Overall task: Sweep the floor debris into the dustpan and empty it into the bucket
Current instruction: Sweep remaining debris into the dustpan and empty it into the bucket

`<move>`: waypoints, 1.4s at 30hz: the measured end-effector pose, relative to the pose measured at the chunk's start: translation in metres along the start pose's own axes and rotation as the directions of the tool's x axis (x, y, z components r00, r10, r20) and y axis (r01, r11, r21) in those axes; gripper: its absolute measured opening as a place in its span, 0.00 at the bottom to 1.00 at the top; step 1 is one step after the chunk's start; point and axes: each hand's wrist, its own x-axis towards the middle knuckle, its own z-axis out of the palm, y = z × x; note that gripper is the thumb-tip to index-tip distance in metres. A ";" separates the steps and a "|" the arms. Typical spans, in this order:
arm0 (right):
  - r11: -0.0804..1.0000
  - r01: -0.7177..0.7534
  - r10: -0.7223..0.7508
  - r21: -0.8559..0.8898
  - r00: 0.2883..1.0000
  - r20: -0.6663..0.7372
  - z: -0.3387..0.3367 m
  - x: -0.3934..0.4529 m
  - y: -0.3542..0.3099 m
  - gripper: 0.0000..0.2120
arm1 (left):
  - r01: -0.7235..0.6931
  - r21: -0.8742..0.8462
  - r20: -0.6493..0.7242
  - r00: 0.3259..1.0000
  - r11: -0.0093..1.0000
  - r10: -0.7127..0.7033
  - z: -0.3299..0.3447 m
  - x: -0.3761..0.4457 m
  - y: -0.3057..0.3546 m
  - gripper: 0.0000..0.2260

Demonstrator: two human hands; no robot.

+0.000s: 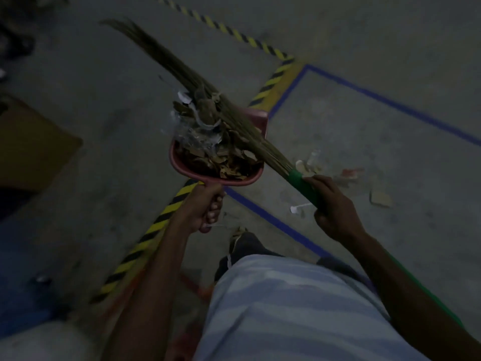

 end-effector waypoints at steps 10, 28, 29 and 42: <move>0.948 0.311 -0.318 0.071 0.909 0.271 -0.029 -0.038 0.038 0.39 | -0.089 -0.395 -0.292 0.956 0.914 -0.033 0.079 -0.090 -0.132 0.14; 0.650 0.712 -0.657 0.264 0.352 0.667 0.033 -0.152 -0.033 0.40 | -0.354 -0.766 -0.575 0.750 0.536 -0.327 0.173 -0.283 -0.376 0.14; 0.630 0.725 -0.666 0.279 0.319 0.675 0.041 -0.161 -0.039 0.40 | -0.367 -0.776 -0.575 0.747 0.514 -0.334 0.174 -0.290 -0.393 0.13; 0.666 0.723 -0.480 0.182 0.228 0.847 0.176 -0.324 -0.113 0.40 | -0.276 -0.876 -0.454 0.748 0.396 -0.483 0.106 -0.373 -0.577 0.13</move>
